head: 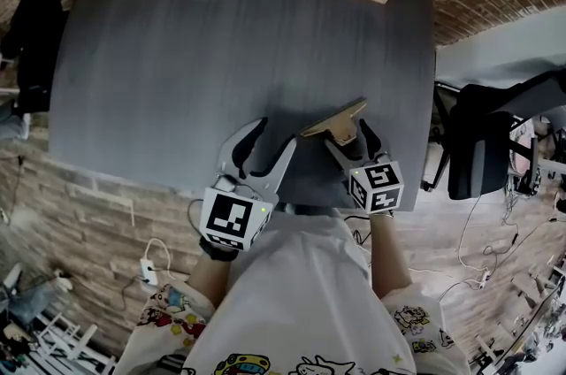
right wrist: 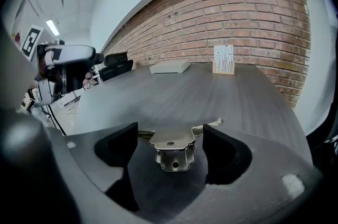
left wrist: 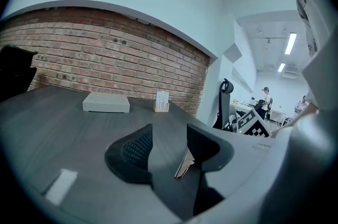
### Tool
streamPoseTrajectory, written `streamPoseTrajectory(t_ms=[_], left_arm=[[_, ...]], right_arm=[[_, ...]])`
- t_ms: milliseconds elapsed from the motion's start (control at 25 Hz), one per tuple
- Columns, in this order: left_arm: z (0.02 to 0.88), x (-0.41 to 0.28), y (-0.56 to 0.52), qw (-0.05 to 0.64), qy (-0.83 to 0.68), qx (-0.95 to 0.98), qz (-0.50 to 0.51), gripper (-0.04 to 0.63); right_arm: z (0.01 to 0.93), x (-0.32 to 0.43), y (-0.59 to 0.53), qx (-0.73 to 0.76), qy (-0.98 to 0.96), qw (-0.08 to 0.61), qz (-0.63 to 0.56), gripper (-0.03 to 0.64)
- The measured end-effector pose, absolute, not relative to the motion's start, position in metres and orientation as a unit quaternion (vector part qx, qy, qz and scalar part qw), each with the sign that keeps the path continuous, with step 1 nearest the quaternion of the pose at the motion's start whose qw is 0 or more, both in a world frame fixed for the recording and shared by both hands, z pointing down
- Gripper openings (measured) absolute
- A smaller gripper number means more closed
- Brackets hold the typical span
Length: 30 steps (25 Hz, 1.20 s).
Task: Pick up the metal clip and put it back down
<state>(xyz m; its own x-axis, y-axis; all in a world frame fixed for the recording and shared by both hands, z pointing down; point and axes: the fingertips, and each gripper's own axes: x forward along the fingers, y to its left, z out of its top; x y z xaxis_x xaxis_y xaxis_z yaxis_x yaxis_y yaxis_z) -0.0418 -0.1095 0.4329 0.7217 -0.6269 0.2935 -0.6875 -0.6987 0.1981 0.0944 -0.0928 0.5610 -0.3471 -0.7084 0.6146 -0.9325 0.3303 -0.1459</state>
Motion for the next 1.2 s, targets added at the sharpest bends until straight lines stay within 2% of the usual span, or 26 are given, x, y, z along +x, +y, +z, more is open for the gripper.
streamPoseTrajectory(t_ms=[640,1040,1200], left_arm=[[0.439,-0.049,-0.117,0.154,-0.358,0.915,0.103,0.206],[0.440,-0.057,-0.122,0.151,-0.364,0.914,0.100,0.206],[0.440,-0.062,-0.123,0.151,-0.367,0.913,0.099,0.206]], right_arm=[[0.593,0.094,-0.099,0.521,-0.764,0.301,0.233,0.380],[0.593,0.096,-0.098,0.524,-0.763,0.303,0.227,0.385],[0.592,0.093,-0.098,0.518,-0.767,0.305,0.223,0.356]])
